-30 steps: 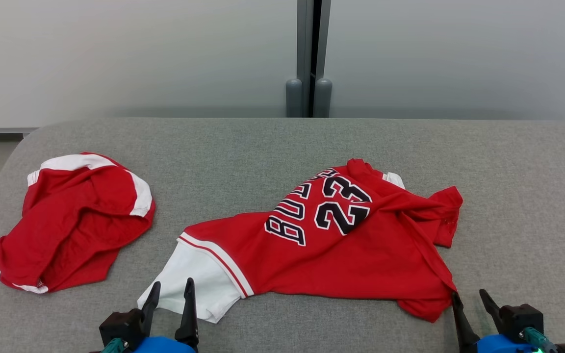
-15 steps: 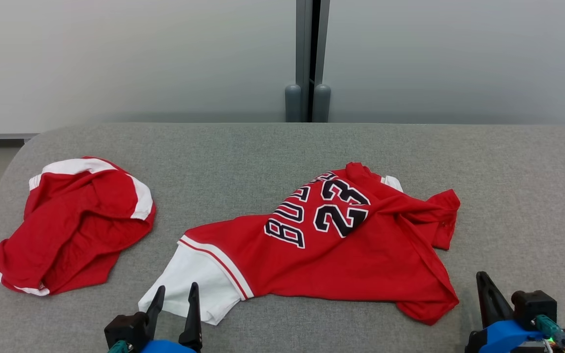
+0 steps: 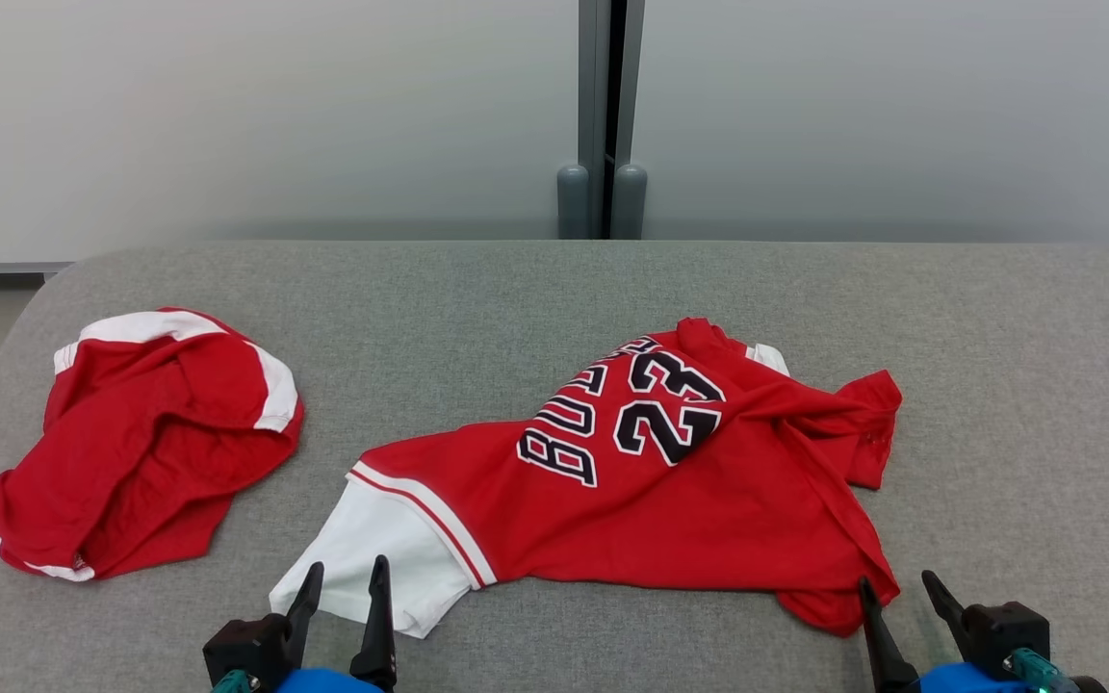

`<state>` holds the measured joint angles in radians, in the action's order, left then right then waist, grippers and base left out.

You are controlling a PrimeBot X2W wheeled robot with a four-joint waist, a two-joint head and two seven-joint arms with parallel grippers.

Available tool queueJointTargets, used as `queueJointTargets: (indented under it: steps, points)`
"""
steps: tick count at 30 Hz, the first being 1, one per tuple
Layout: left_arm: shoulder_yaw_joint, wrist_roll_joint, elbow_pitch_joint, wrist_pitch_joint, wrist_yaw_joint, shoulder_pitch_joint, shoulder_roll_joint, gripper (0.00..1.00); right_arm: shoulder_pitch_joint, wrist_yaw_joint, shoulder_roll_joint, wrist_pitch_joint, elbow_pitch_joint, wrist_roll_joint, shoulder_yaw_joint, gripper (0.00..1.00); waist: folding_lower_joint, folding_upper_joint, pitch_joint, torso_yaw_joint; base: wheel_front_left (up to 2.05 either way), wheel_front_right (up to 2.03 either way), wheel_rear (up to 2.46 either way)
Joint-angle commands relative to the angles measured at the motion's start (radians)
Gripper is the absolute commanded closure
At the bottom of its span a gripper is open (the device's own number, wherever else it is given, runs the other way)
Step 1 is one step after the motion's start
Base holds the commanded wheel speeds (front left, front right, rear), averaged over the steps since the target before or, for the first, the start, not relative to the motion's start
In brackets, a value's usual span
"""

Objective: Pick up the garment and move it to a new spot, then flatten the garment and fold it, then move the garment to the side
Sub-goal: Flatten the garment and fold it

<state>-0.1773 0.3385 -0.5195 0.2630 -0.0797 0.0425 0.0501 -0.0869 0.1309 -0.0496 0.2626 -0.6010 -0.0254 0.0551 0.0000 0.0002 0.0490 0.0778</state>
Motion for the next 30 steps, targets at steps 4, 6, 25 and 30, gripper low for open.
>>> queueJointTargets:
  steps: [4,6,25,30]
  points:
    - [0.003,-0.007,0.007,0.003,0.0,0.001,0.001,0.0,-0.008,0.0,-0.002,0.003,-0.021,0.0,0.013,0.0,0.0,-0.0002,0.008,0.001,0.0,0.0,0.0]
    - [0.004,-0.009,0.007,0.003,-0.001,0.004,0.001,0.0,-0.016,0.0,-0.002,0.003,-0.031,-0.001,0.018,0.0,0.0,-0.0002,0.011,0.004,0.0,0.0,0.0]
    - [0.002,0.003,0.009,0.003,-0.002,0.01,0.001,0.0,-0.067,0.0,-0.008,0.003,-0.01,0.04,0.08,1.0,0.0,-0.0002,0.02,0.01,0.0,0.0,0.0]
    - [-0.008,0.007,0.011,0.003,0.0,0.016,0.001,0.0,-0.134,0.0,-0.072,0.003,0.101,0.064,0.089,1.0,0.0,-0.0002,0.02,0.01,0.0,0.0,0.0]
